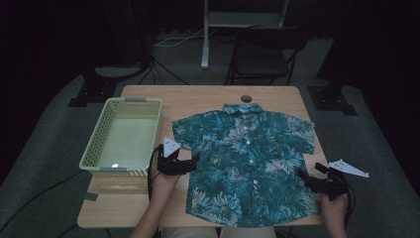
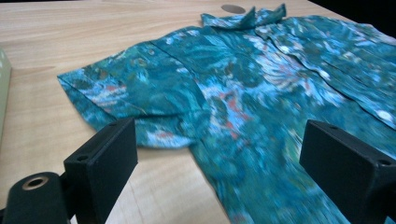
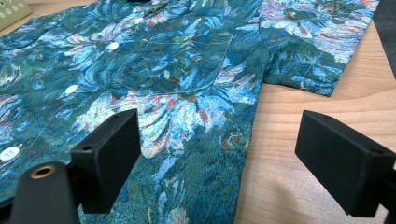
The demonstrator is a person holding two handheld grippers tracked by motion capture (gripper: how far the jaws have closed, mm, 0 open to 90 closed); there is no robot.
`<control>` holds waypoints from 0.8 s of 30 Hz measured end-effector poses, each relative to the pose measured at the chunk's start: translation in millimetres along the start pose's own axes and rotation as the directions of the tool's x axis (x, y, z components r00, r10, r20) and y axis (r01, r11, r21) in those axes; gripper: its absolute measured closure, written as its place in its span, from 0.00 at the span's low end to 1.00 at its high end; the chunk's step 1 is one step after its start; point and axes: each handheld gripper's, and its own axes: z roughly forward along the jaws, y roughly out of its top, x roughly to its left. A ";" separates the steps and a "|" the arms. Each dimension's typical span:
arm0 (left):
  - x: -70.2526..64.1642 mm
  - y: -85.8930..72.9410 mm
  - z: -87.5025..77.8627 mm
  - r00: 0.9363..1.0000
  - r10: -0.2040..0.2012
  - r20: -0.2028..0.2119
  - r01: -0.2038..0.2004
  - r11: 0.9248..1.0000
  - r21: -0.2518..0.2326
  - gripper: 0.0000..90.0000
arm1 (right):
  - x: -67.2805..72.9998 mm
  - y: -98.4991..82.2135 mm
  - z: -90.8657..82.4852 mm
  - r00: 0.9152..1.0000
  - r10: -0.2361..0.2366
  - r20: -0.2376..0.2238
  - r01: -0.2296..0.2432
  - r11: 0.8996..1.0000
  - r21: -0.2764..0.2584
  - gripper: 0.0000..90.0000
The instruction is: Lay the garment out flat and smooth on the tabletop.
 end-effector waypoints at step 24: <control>-8.5 -48.5 -70.0 0.998 0.039 0.054 -0.031 0.991 -0.128 0.14 | 1.0 -0.5 0.2 1.000 -0.002 0.010 0.002 1.000 0.003 0.15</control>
